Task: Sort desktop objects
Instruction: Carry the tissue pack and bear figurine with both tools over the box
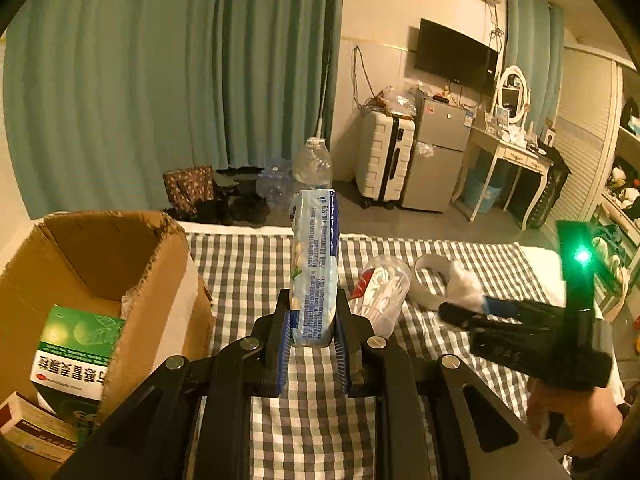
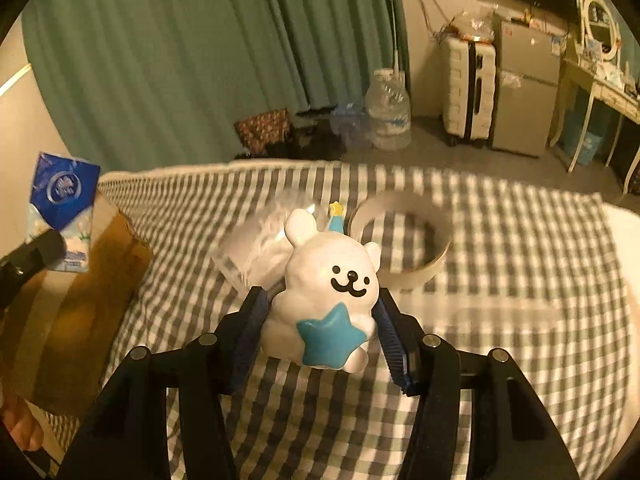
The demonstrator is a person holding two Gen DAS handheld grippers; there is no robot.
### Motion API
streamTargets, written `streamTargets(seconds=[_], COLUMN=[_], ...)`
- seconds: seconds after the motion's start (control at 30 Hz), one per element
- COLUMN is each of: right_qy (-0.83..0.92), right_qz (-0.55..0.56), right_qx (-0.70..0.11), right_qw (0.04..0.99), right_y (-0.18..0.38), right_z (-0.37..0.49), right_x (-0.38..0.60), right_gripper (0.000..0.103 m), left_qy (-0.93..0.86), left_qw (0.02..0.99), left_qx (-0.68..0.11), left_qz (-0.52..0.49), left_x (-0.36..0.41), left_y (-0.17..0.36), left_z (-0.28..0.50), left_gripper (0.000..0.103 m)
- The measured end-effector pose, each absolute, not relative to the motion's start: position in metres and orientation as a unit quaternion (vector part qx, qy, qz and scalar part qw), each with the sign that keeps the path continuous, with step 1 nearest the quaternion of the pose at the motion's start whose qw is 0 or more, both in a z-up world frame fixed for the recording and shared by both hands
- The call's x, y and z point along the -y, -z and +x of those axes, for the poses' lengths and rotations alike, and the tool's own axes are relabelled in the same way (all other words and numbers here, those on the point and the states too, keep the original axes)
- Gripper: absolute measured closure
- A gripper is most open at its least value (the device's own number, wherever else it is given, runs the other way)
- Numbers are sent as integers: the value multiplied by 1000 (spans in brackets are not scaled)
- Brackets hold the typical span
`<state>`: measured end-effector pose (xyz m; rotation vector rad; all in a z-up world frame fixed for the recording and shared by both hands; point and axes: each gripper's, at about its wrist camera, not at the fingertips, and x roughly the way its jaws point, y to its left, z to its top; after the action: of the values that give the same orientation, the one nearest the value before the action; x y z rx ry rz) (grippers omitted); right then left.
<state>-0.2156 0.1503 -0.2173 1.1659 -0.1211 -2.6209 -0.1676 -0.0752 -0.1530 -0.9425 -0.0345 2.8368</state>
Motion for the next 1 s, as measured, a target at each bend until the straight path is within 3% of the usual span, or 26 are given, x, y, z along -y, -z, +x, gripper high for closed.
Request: streamTargets(seconds=[0.53, 1.0], right_qy=[942, 957], right_qz=[315, 264], right_qx=[6, 26], right_qw=[119, 114], right_y=[144, 103], right_z=[-156, -112], right_x=[-155, -164], right_gripper=[49, 49], left_qy=[-962, -968], left_qw=[66, 45], left_qx=[1, -5], left_qz=[-266, -245], left_x=[72, 73], left_y=[109, 76], left_z=[-131, -94], left_gripper=[84, 84])
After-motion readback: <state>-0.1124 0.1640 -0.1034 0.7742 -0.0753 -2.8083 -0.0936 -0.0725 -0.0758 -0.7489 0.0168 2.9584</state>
